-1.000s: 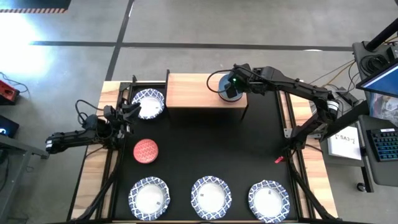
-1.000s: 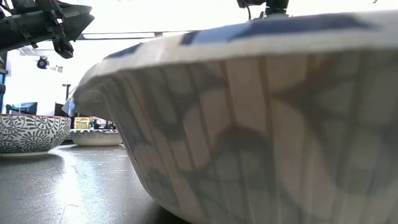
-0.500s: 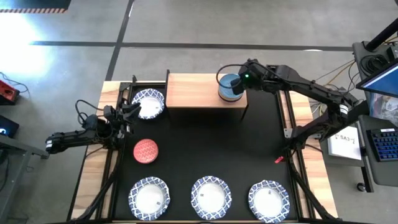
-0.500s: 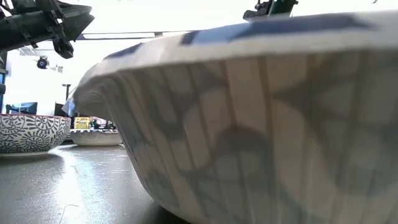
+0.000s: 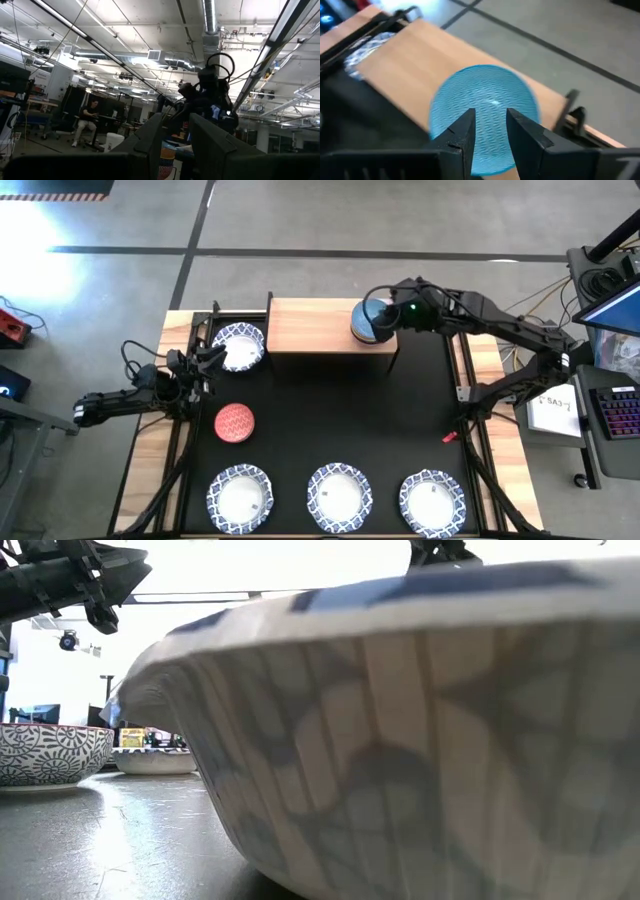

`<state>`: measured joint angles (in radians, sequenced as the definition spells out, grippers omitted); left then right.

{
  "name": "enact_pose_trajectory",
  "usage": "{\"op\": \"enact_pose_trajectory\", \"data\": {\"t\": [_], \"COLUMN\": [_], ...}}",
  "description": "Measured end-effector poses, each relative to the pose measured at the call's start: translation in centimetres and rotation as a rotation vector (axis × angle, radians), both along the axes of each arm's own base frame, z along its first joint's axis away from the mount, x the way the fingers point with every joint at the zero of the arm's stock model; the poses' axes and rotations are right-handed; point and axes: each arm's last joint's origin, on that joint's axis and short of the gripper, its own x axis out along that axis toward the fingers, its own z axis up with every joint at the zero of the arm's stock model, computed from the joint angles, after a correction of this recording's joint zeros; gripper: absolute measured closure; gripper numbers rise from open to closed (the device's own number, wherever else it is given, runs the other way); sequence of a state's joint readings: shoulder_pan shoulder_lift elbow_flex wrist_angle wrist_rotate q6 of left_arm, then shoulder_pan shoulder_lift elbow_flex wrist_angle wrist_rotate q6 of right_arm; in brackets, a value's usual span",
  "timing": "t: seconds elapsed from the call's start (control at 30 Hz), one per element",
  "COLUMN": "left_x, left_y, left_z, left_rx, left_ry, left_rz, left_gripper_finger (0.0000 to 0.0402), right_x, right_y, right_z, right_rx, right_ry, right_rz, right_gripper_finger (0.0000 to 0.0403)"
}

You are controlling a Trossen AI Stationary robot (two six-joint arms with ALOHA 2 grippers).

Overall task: Place and stack bowls onto a shelf
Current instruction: Stack the middle left red bowl on top of the light blue stacked bowls on the shelf

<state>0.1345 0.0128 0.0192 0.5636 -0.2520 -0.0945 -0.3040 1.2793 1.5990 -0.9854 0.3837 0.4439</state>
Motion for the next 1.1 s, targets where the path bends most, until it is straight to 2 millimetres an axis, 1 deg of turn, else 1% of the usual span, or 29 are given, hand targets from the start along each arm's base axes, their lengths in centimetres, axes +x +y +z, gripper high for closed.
{"op": "enact_pose_trajectory", "data": {"t": [0.2, 0.47, 0.6, 0.67, 0.73, 0.8, 0.9, 1.0, 1.1], "left_x": [0.0, -0.1, -0.2, -0.5, -0.4, 0.0, 1.0, 1.7, 2.3], "left_y": [0.0, 0.0, 0.0, 0.1, 0.1, 0.1, 0.1, 0.2, 0.3], "left_z": [0.0, 0.2, 0.4, 0.6, 0.6, 0.1, -1.2, -2.3, -2.8], "left_rx": [0.000, 0.003, 0.000, -0.024, -0.054, -0.079, -0.185, -0.281, -0.351], "left_ry": [0.000, -0.029, -0.044, -0.085, -0.093, -0.039, 0.080, 0.171, 0.207], "left_rz": [0.000, -0.001, 0.016, 0.048, 0.031, -0.024, -0.102, -0.126, -0.143], "left_gripper_finger": [0.0319, 0.0319, 0.0319, 0.0319, 0.0319, 0.0319, 0.0319, 0.0319, 0.0319], "right_x": [0.8, 1.0, 1.1, 1.1, 1.2, 1.2, 1.2, 1.0, 0.8], "right_y": [1.6, 3.5, 4.6, 5.0, 5.4, 5.7, 6.1, 6.3, 6.3], "right_z": [0.3, 0.6, 0.7, 0.7, 0.6, 0.6, 0.5, 0.3, 0.0], "right_rx": [0.022, 0.014, 0.002, -0.004, -0.005, -0.004, 0.013, 0.034, 0.043], "right_ry": [-0.035, -0.042, -0.034, -0.029, -0.026, -0.025, -0.019, 0.003, 0.034], "right_rz": [0.165, 0.260, 0.334, 0.356, 0.372, 0.385, 0.389, 0.385, 0.381], "right_gripper_finger": [0.0306, 0.0312, 0.0316, 0.0318, 0.0319, 0.0318, 0.0315, 0.0314, 0.0317]}}
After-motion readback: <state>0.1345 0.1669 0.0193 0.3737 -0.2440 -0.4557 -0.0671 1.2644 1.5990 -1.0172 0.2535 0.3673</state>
